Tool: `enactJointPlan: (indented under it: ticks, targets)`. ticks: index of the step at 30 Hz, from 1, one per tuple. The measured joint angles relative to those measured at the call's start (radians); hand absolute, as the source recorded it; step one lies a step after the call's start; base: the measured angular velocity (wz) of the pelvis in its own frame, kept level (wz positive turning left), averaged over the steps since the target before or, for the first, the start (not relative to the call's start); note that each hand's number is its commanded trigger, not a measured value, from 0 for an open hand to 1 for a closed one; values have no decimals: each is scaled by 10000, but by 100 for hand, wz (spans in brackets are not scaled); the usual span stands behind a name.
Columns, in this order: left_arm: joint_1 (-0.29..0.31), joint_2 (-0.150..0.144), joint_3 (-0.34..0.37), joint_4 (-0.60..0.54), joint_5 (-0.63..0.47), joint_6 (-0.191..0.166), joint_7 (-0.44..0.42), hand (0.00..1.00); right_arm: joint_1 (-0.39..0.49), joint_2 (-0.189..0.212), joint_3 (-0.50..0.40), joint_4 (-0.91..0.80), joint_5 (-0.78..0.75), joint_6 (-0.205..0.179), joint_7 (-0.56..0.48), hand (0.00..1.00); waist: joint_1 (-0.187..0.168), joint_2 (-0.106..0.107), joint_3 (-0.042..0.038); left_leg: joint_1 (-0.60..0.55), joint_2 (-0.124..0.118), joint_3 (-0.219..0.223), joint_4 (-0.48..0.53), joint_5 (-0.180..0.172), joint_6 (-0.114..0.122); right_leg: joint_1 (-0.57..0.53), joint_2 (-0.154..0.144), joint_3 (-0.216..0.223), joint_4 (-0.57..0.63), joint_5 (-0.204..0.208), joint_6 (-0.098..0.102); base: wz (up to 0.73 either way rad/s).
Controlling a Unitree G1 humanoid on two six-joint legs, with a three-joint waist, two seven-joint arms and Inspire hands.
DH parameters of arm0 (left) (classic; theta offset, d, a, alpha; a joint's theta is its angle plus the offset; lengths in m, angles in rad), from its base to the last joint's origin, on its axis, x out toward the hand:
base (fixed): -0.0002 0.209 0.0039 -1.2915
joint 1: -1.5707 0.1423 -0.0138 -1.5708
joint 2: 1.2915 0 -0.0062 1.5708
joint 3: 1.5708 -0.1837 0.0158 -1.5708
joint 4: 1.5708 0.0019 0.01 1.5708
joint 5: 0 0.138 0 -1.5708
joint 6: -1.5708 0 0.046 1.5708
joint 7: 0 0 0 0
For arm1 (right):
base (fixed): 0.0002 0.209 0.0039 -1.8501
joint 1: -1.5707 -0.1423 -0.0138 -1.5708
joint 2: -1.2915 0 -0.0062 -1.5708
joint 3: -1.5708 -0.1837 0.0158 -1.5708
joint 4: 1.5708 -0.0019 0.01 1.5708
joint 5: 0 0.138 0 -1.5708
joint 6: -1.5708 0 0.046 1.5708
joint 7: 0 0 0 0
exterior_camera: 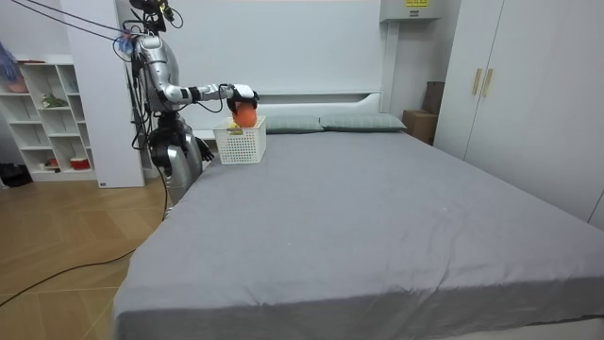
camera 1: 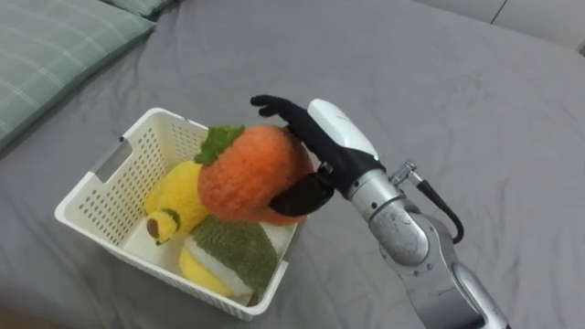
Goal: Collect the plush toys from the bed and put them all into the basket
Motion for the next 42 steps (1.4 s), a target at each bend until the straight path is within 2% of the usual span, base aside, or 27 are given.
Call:
enactJointPlan:
  ticks: [9, 13, 17, 24, 30, 33, 37, 42]
  targets:
    - [-28, 0, 0, 4, 2, 0, 54, 0, 0, 22, -1, 0, -1, -16, -3, 0, -3, -23, -70, 12, -3, -4, 9, 2, 0, 21, -4, -10, 1, 0, 0, 0]
    - [-28, 15, -3, 9, -10, 0, 58, 0, 0, -7, -2, 0, -1, -17, -28, 0, -8, -13, -130, 48, -2, 0, 9, 3, -1, 49, -5, -20, 8, 0, 0, 0]
    - [-27, 17, -4, 13, -14, -1, 57, 0, 0, -43, -3, 0, 0, -17, -38, 0, -13, -29, -141, 61, -3, 5, 11, 3, -1, 61, -9, -25, 12, 0, 0, 0]
    - [-25, 28, 9, 11, -9, -6, 31, 0, 1, -49, -14, 0, 50, -29, -112, 0, -16, -30, -141, 74, -4, 5, 8, 3, -1, 72, -11, -48, 10, 0, 0, 0]
    - [0, 28, 132, 8, 6, -51, -93, 0, 14, -120, -232, 5, 193, -227, -480, 0, -36, -15, -130, 87, -6, 2, -1, 3, -1, 84, -11, -55, 3, 0, 0, 0]
    - [32, 18, 210, 8, -6, -65, -96, 0, 185, -180, -513, 10, 369, -372, -807, 0, -42, 41, -87, 193, -6, -8, -9, 2, 1, 190, -11, -45, -5, 0, 0, 0]
    - [144, 16, 231, 6, -3, -53, -123, 0, 485, -206, -1148, 132, 794, -461, -1083, 0, -310, 112, -53, 217, 2, 2, -15, 0, 2, 211, -29, -43, 1, -1, 2, -1]
    - [429, 5, 597, 25, -5, -54, -27, 0, 900, -407, -2005, 467, 916, -505, -1254, 0, -712, 91, -102, 212, -3, 118, -5, 0, 2, 163, -19, 51, 7, -1, 2, -6]
